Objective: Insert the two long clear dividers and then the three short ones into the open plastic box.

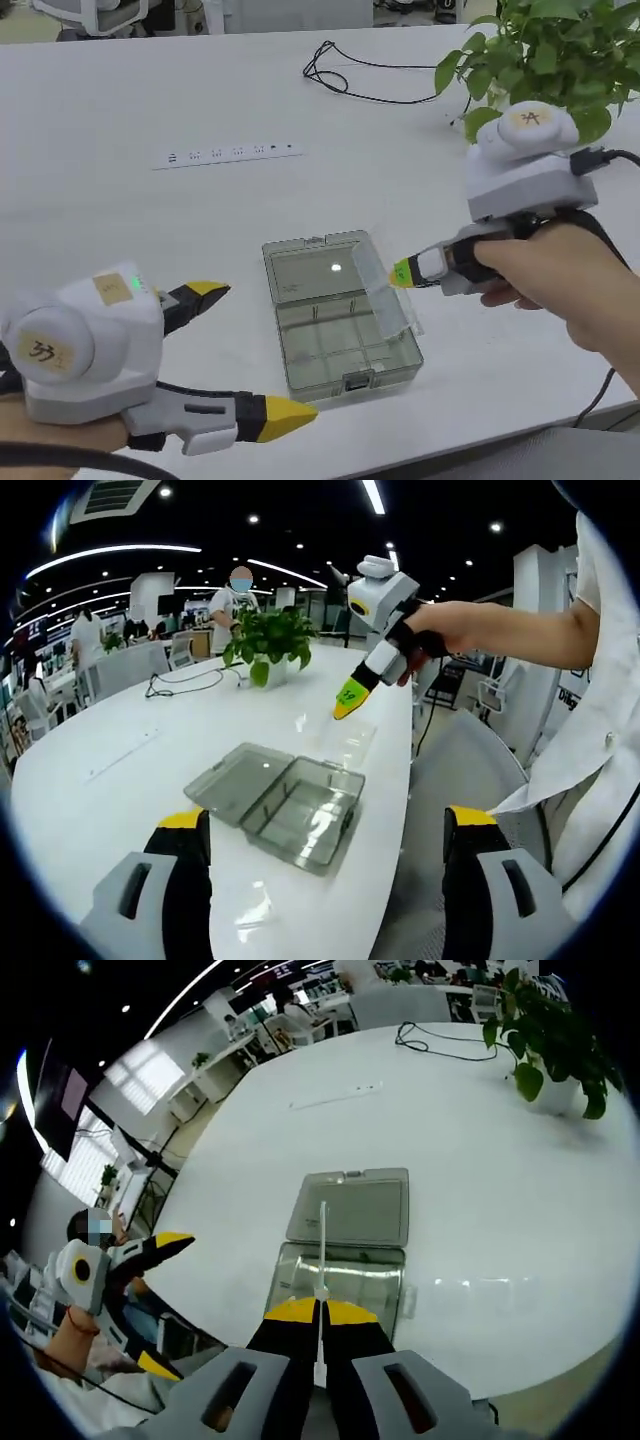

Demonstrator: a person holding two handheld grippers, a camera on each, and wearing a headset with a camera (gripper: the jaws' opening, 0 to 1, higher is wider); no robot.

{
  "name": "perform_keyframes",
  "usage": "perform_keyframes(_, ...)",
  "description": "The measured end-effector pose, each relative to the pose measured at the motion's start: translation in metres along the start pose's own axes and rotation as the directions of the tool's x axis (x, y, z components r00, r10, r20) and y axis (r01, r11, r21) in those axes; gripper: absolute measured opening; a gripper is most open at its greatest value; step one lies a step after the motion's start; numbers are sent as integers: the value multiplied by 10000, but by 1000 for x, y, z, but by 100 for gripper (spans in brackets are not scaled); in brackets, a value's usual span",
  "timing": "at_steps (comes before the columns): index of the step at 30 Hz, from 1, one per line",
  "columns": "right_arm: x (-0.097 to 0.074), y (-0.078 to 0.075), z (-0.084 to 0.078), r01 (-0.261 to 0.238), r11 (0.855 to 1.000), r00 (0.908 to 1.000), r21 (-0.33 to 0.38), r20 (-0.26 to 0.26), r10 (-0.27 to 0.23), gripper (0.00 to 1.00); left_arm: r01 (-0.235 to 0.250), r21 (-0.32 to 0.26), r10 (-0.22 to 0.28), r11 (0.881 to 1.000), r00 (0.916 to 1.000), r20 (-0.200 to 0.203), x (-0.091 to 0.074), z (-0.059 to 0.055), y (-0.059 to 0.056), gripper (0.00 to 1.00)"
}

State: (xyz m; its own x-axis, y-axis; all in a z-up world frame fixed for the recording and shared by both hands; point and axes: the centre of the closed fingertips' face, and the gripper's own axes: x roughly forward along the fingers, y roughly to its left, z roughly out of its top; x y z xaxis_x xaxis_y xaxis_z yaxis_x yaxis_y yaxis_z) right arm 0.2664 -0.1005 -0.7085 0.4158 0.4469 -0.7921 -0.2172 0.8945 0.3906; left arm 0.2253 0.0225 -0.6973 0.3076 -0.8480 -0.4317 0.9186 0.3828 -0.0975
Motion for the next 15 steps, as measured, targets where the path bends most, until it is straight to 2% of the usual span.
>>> perform_keyframes(3,7,-6,-6,257,9996,9992,-69,-290,-259,2,60,-27,-60,10000,10000,8,2,-2,1,99)
perform_keyframes(6,15,-12,-8,273,9982,9985,532,-485,-248,2,90,-117,-90,9999,10000,4,3,-3,3,98)
perform_keyframes(11,24,-20,-14,553,9964,9966,641,-645,-511,2,103,-155,-103,9998,9999,33,3,-4,6,97)
perform_keyframes(15,29,-23,-19,605,9944,9957,871,-750,-540,2,88,-228,-86,9997,9999,101,3,-3,10,97)
